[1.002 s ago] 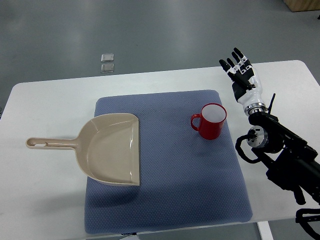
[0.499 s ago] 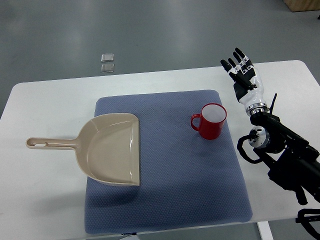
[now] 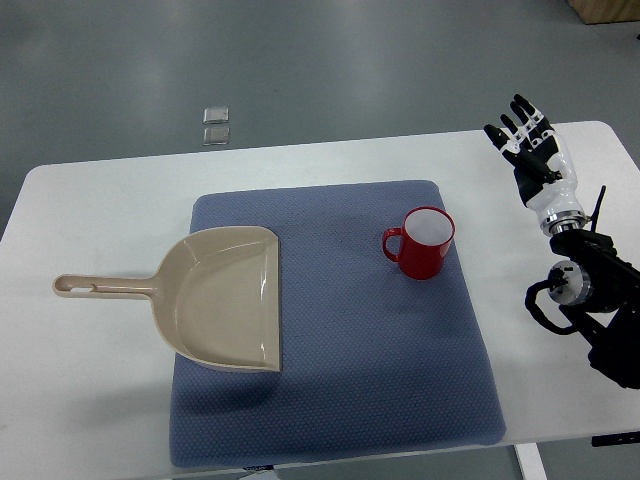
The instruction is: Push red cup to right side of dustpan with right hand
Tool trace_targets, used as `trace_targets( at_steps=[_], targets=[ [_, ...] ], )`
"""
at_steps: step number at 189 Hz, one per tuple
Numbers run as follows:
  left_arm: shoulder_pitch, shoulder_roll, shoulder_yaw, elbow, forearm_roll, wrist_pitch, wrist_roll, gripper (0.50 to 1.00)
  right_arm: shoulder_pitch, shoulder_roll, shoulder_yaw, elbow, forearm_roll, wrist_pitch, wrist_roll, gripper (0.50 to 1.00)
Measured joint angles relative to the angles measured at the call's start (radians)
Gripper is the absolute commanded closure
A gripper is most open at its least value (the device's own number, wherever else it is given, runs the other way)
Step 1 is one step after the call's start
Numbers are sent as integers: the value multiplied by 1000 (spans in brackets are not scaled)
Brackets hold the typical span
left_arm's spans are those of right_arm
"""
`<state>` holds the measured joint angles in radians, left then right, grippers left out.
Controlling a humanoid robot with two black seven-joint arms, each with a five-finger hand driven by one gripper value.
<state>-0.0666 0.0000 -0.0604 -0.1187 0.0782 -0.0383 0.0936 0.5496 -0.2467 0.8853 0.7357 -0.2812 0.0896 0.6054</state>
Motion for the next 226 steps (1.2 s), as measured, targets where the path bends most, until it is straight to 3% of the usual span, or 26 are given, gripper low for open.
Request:
trace_targets(
  at_steps=[75,123,156,196,226],
  targets=[
    [0,0,0,-1,0,0,0,500,-116,-84,-8,14,-204,124,5,574],
    [1,0,-1,-1,0,0,0,500,-135,-91,-23,15,-320,136,5,574],
    [1,0,-1,-1,0,0,0,500,-144,-92,-60,15,-338,145,5,574],
    [0,0,-1,-1,0,0,0,500,-156,-117,-72,15,-338,252,5,574],
    [0,0,-1,-1,0,0,0,500,-161,-113,-64,15,-335,270,5,574]
  ],
)
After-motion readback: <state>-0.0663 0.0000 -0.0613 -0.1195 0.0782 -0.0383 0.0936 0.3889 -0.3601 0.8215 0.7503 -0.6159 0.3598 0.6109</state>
